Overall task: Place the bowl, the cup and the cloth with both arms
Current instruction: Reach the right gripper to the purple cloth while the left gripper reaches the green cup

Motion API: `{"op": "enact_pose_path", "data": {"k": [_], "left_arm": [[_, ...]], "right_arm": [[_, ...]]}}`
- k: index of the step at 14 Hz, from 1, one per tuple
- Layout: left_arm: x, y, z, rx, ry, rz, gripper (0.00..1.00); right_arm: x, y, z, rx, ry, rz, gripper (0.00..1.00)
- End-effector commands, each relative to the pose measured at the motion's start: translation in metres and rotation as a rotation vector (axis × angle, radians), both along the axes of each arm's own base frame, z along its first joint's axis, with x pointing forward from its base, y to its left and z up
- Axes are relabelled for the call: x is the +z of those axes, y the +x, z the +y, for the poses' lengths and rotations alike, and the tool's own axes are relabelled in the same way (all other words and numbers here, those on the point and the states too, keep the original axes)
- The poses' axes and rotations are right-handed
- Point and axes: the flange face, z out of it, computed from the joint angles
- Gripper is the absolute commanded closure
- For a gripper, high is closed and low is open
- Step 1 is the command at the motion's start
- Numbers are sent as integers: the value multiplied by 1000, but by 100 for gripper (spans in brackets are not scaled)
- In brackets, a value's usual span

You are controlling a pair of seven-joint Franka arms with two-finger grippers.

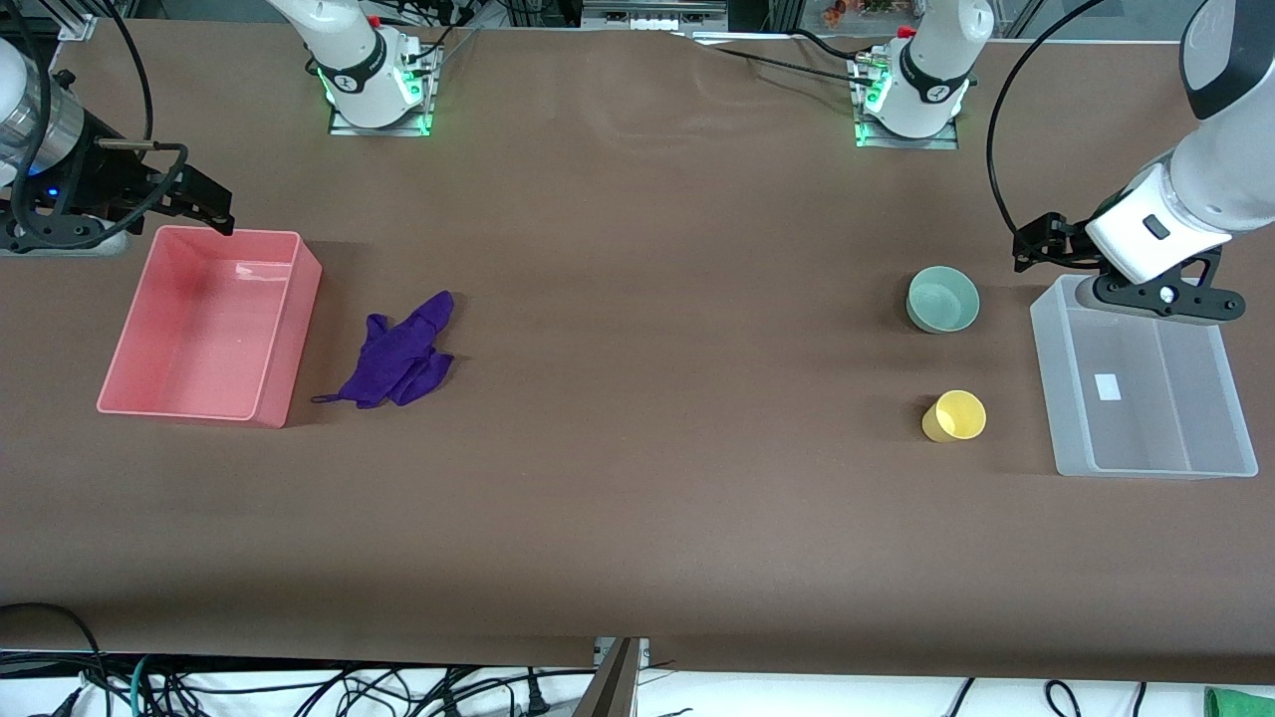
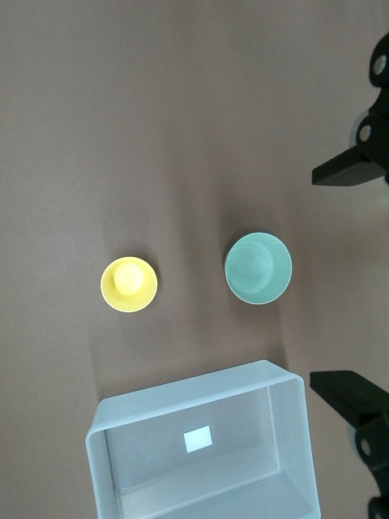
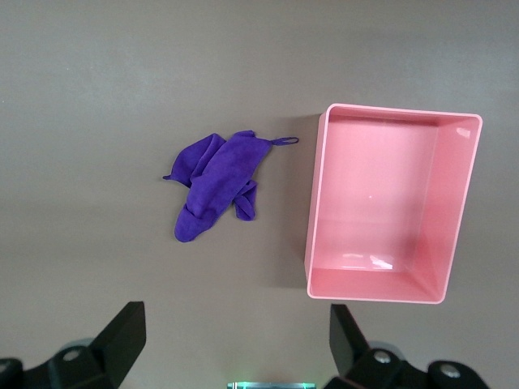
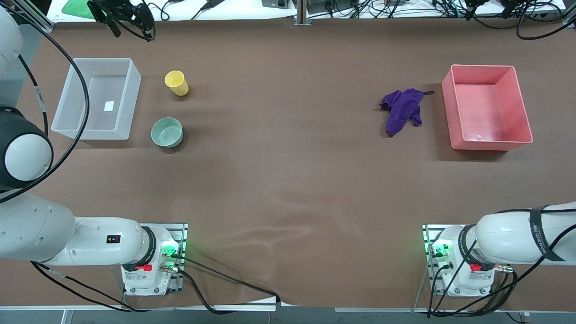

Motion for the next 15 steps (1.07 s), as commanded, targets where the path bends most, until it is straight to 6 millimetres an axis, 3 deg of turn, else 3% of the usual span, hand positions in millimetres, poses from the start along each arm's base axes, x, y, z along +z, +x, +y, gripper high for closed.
{"op": "enact_pose_path", "data": {"k": [1, 8, 11, 13, 14, 15], "left_arm": [[5, -1, 0, 7, -3, -4, 0], [3, -1, 2, 4, -4, 1, 0], [-11, 0, 12, -64, -16, 57, 0], [-13, 0, 13, -75, -19, 66, 0], [-15, 0, 13, -73, -19, 69, 0], [-16, 0, 13, -75, -19, 69, 0]], "right_arm": [[6, -6, 1, -5, 16, -16, 0], [5, -5, 1, -6, 16, -16, 0], [0, -5, 2, -2, 18, -6, 0], [-18, 2, 4, 6, 18, 20, 0], [-39, 7, 10, 15, 21, 29, 0], [-81, 13, 14, 21, 21, 50, 0]]}}
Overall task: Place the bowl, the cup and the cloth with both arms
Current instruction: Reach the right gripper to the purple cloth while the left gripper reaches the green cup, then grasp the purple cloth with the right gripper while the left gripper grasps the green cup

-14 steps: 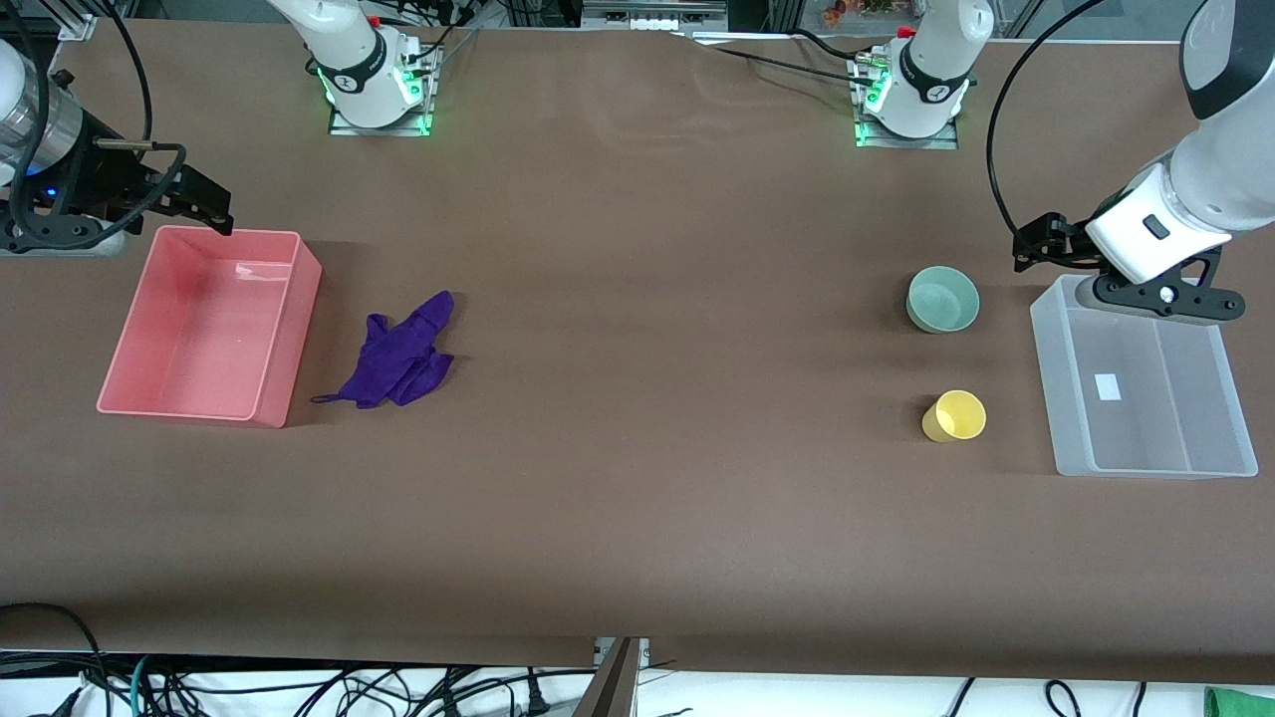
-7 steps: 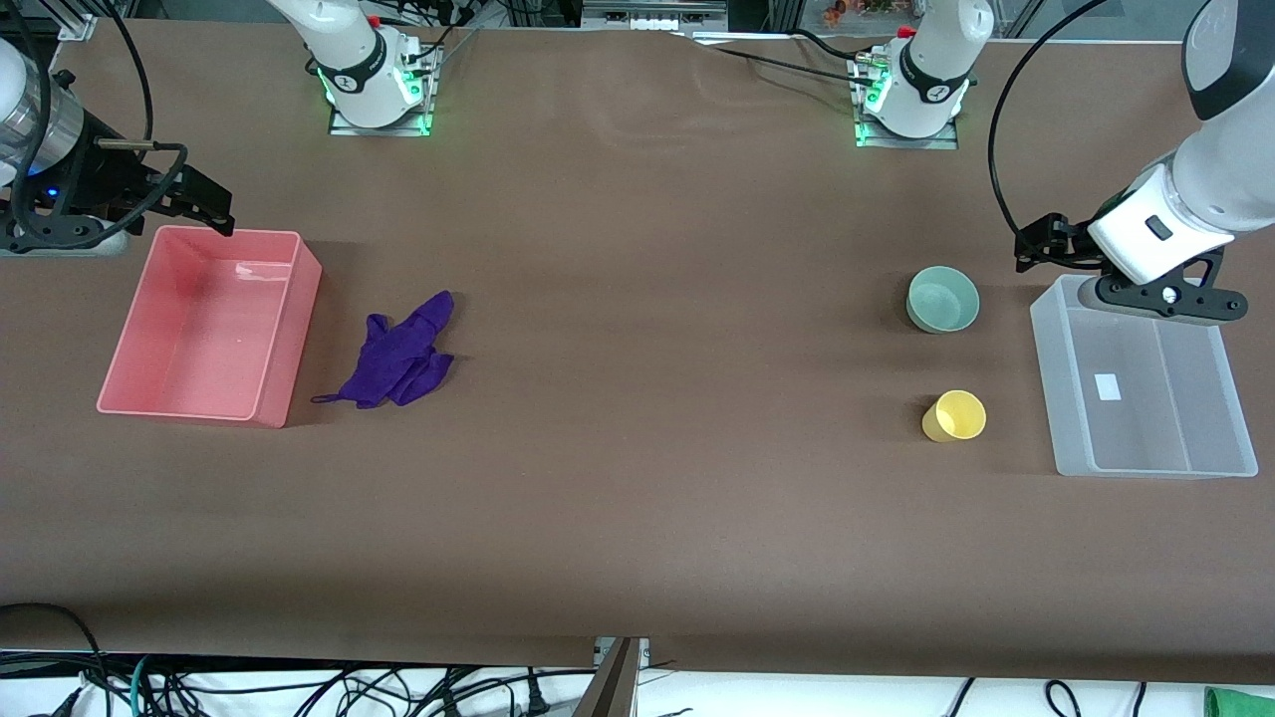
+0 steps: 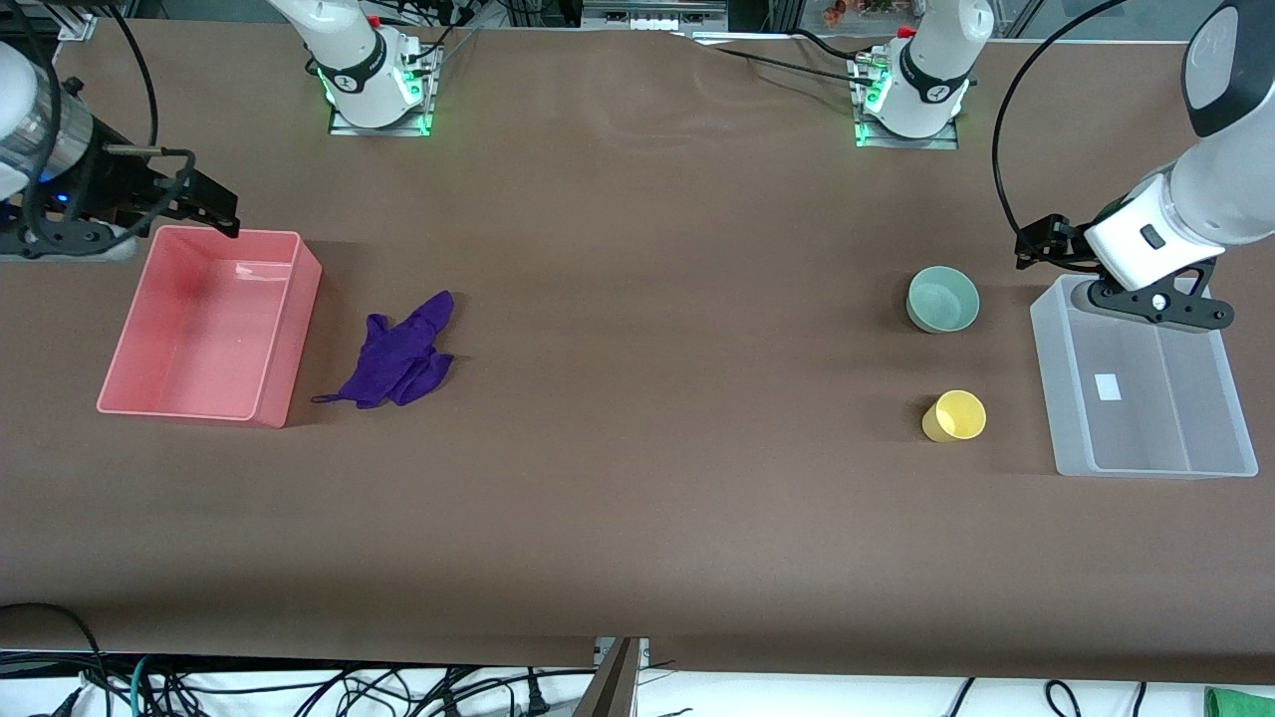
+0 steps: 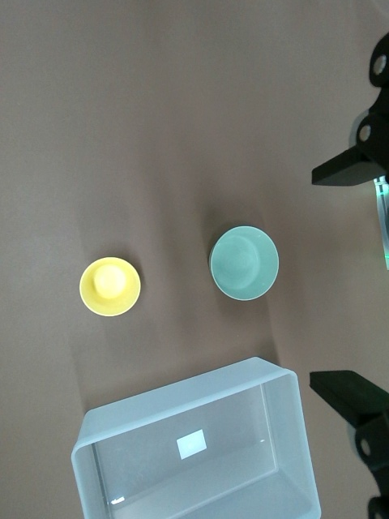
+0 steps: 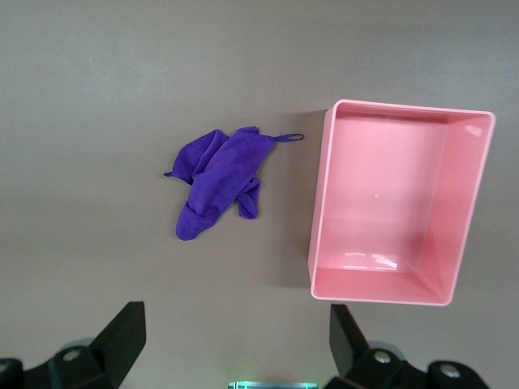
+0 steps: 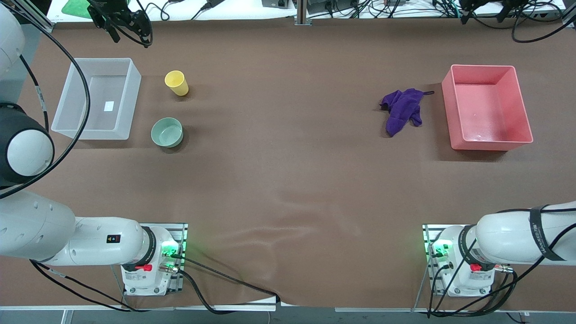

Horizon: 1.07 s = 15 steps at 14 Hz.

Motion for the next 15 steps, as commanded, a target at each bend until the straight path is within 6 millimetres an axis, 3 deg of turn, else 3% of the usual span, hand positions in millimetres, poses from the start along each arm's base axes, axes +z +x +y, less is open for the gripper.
{"op": "enact_pose_path", "data": {"k": [1, 4, 6, 9, 12, 15], "left_arm": [[0, -1, 5, -17, -12, 12, 0], [-12, 2, 11, -27, -18, 36, 0], [-40, 1, 12, -102, -33, 72, 0], [-133, -8, 34, -238, -67, 68, 0], [-222, -40, 55, -473, -132, 56, 1], [-295, -74, 59, -560, -144, -1, 1]], "right_arm": [[-90, 7, 12, 21, 9, 33, 0], [-177, 7, 30, 37, 28, 4, 0], [-227, 4, 40, 48, 46, -13, 0], [-286, -3, 55, 70, 69, -25, 0], [-336, -7, 66, 81, 96, -46, 0], [-376, -7, 77, 82, 121, -63, 0]]}}
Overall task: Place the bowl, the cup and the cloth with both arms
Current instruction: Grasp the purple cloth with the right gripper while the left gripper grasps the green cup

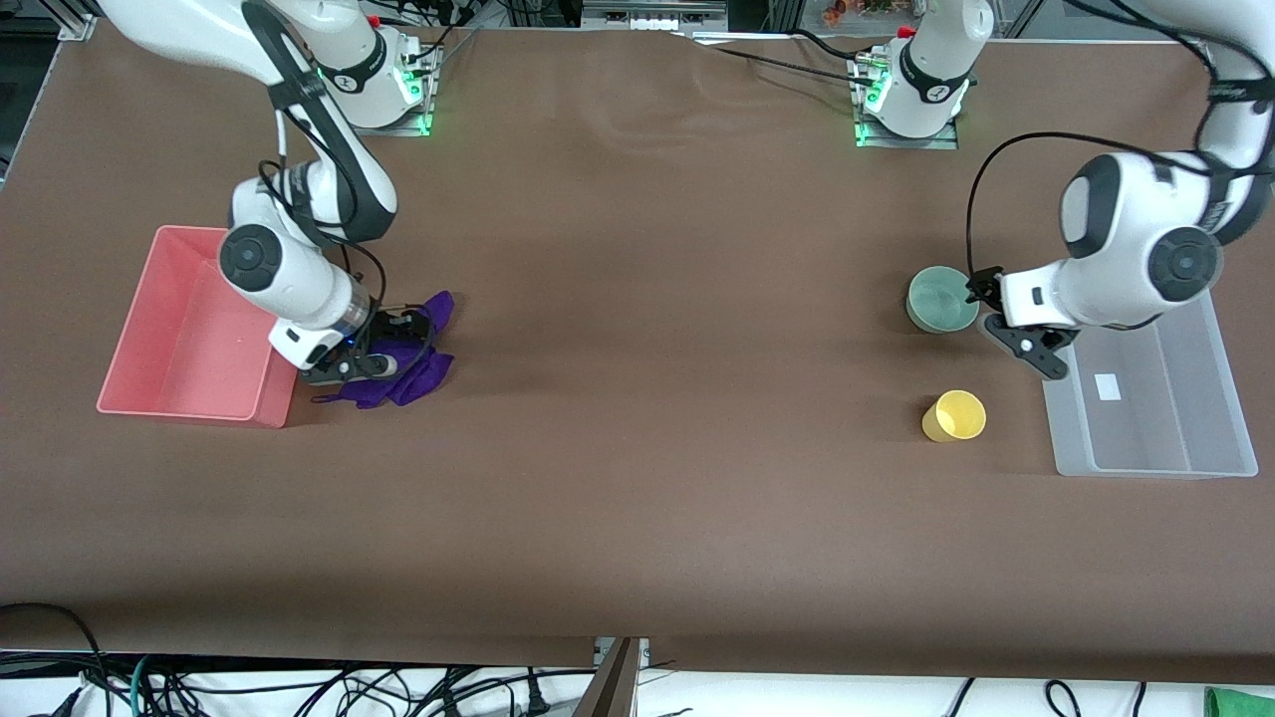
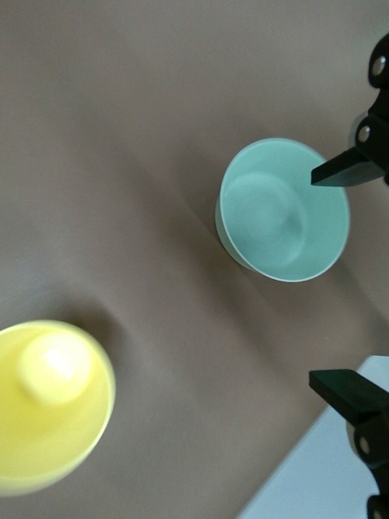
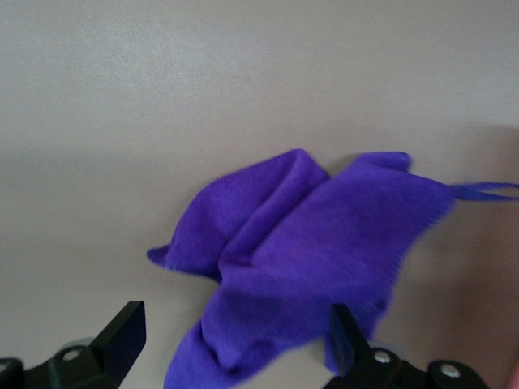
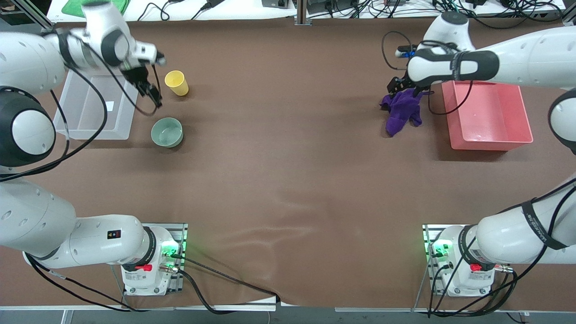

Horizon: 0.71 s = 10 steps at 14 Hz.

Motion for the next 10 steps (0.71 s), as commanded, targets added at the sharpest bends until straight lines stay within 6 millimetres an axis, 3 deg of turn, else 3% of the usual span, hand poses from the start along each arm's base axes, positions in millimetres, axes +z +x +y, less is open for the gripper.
{"op": "enact_pose_path", "data": {"k": [1, 3, 4, 5, 6, 8, 10], "left_arm": [[-47, -28, -2, -119, -28, -35, 1], [-72, -31, 5, -152, -46, -29, 6], [-78, -36, 8, -152, -51, -19, 12], [-82, -40, 6, -162, -55, -10, 34], [-87, -39, 0, -183, -60, -17, 60], [-98, -36, -2, -225, -70, -46, 100], [-93, -33, 0, -227, -69, -53, 100]], "right_arm": [[-30, 0, 13, -15, 32, -28, 0], [-43, -1, 15, -17, 38, -28, 0], [-48, -1, 14, -16, 38, -24, 23], [-49, -2, 14, -11, 36, -19, 82], [-49, -3, 15, -7, 35, -16, 100], [-49, -3, 15, 9, 32, -17, 100], [-42, 0, 15, 19, 25, -13, 100]]}}
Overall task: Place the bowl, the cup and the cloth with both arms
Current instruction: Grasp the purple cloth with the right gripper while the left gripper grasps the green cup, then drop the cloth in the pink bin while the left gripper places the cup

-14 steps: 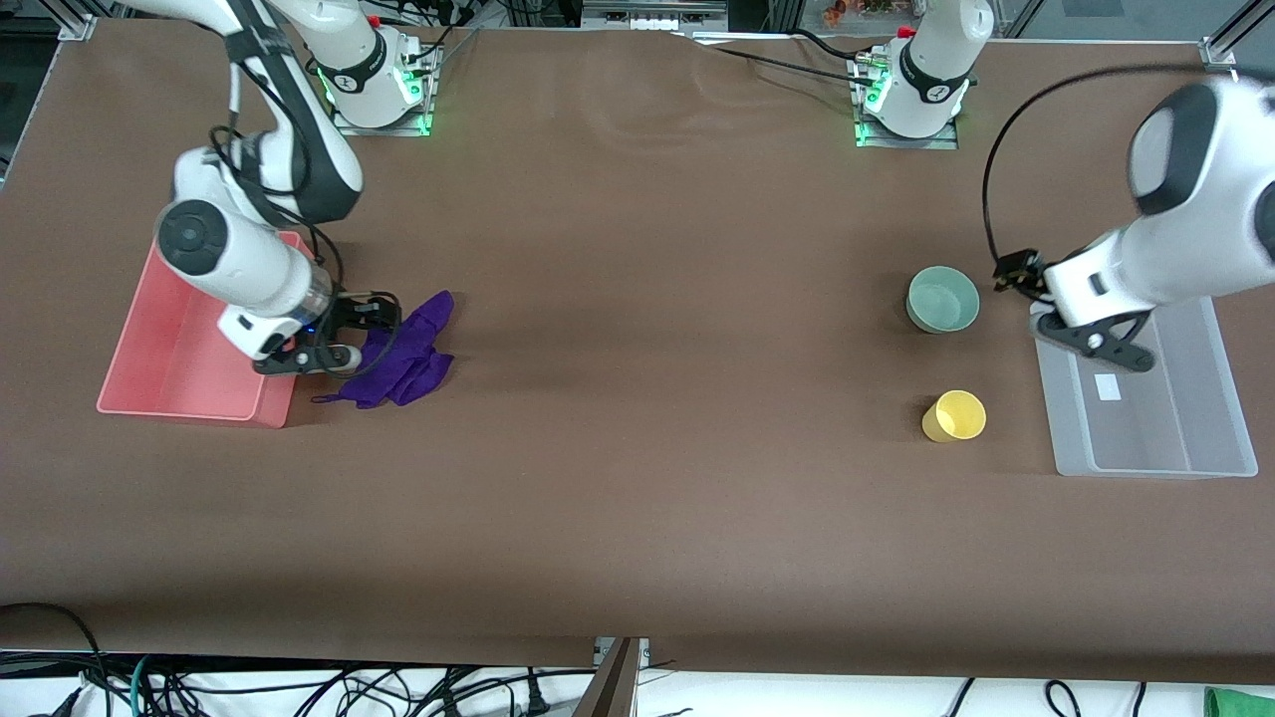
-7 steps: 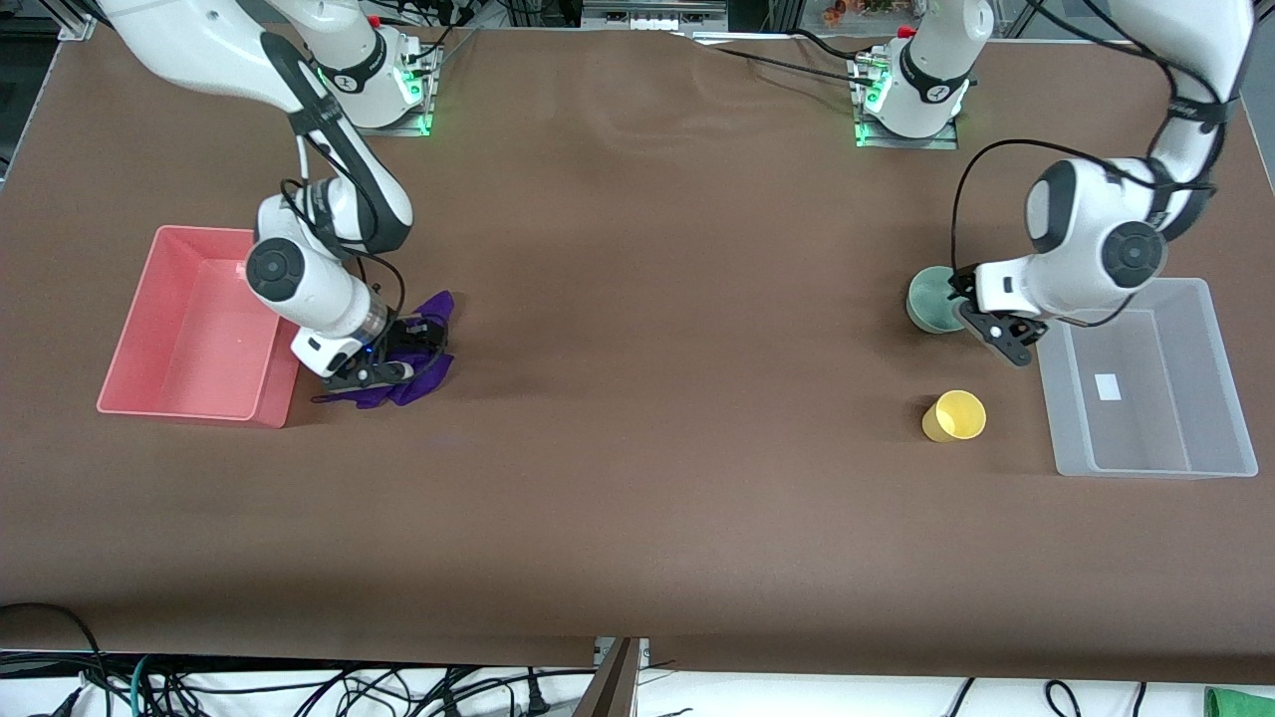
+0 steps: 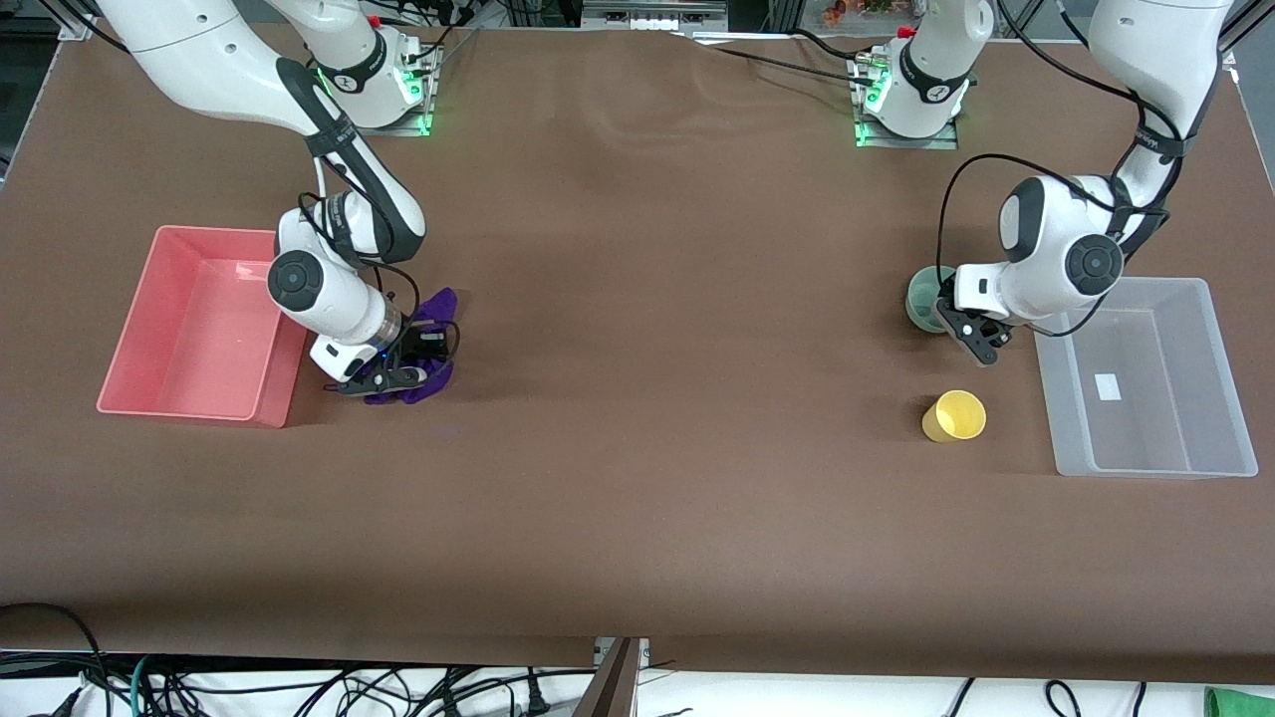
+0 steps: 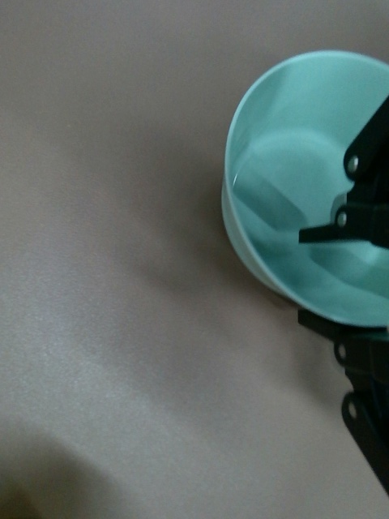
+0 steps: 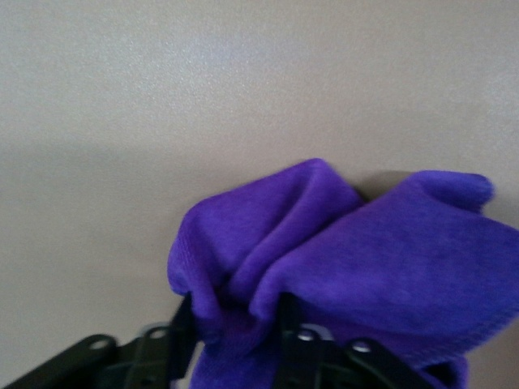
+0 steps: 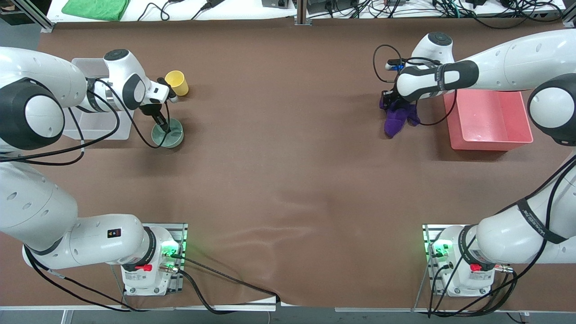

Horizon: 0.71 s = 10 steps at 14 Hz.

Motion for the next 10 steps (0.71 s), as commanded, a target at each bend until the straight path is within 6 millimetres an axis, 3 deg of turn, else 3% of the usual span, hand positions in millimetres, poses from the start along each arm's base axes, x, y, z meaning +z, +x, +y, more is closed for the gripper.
{"op": "enact_pose_path", "data": {"k": [1, 3, 5, 6, 8, 10], "left_arm": [[9, 5, 3, -54, -9, -27, 100], [40, 15, 7, -63, 1, -66, 100], [88, 35, 15, -56, 10, -31, 100], [117, 51, 31, -29, 11, 6, 100], [179, 88, 87, 42, 17, 46, 100], [224, 115, 142, 21, 94, 29, 100]], "right_arm": [[22, 6, 2, 22, -16, 4, 100], [66, 21, -6, 44, -59, 16, 100], [130, 41, -21, 58, -111, 56, 100], [162, 50, -30, 79, -123, 85, 100], [218, 62, -62, 105, -147, 156, 100], [256, 62, -103, 147, -156, 213, 100]]}}
